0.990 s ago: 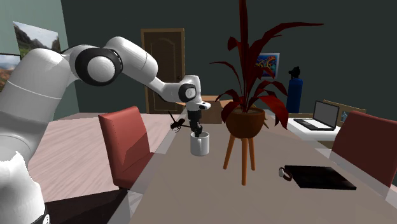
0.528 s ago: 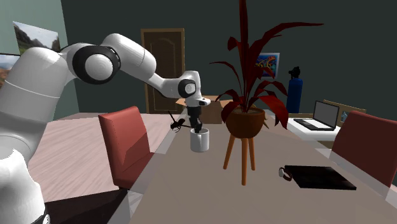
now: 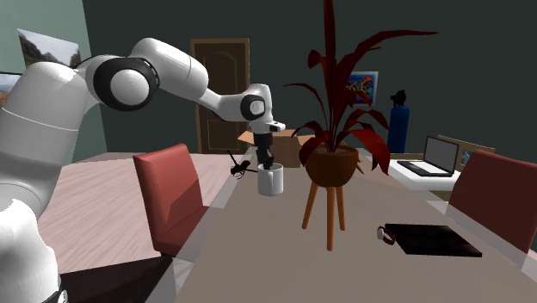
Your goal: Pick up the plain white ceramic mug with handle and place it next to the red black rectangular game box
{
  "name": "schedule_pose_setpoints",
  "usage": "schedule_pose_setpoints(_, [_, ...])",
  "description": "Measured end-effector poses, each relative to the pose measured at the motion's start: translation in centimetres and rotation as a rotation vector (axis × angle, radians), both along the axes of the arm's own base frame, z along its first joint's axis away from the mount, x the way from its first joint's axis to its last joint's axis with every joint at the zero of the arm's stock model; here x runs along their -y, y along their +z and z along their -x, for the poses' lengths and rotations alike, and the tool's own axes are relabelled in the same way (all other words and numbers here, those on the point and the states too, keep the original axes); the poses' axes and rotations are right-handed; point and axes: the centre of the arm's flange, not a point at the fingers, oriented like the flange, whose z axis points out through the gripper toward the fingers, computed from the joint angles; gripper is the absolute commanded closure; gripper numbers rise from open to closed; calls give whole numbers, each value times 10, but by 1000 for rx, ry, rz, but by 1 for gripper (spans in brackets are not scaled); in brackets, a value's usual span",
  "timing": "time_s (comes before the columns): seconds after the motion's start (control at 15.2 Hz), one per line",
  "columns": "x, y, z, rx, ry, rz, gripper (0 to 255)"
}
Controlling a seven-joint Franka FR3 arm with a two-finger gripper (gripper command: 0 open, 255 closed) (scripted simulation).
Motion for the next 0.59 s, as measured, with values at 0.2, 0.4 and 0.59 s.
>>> schedule_pose_setpoints(0.2, [1, 17, 0, 0, 0, 0, 255])
schedule_pose_setpoints(0.4, [1, 33, 1, 0, 0, 0, 255])
schedule_pose_setpoints(0.59, [1, 47, 2, 0, 0, 0, 255])
